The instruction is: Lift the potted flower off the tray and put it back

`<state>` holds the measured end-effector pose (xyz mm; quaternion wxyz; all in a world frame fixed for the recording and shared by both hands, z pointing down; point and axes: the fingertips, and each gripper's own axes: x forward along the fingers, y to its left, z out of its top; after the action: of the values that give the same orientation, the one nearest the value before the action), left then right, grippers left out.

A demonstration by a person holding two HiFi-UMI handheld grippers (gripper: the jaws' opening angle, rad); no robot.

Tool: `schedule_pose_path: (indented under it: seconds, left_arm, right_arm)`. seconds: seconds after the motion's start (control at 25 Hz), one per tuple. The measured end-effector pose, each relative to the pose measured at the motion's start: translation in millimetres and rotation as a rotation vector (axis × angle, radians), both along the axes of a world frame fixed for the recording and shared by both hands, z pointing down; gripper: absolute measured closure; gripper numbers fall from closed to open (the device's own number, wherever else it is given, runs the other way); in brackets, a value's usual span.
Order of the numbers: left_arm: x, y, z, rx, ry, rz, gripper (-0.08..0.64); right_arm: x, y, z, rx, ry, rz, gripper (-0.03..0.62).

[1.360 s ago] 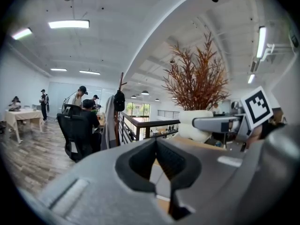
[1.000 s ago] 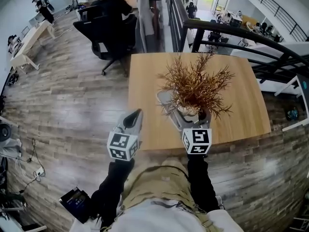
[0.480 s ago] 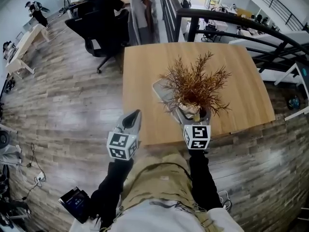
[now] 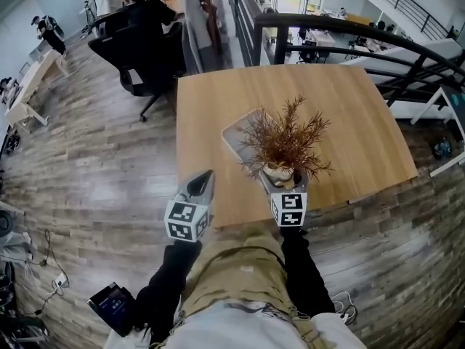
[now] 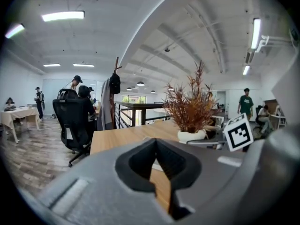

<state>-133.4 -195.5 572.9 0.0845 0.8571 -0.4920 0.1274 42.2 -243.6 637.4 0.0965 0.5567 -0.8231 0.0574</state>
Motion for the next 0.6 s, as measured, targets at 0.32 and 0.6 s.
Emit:
schedule_pose_path:
  seconds: [0.32,0.6]
  left_arm:
    - [2,-13,27,-0.011,-0.007,-0.005,0.558]
    - [8,-23,40,-0.017,-0.021,0.004,0.558]
  right_arm:
    - [-8,-15,44,-0.029,0.021,-0.014,0.126]
    - [-11,-24,74,-0.052,0.026,-0.026,0.127]
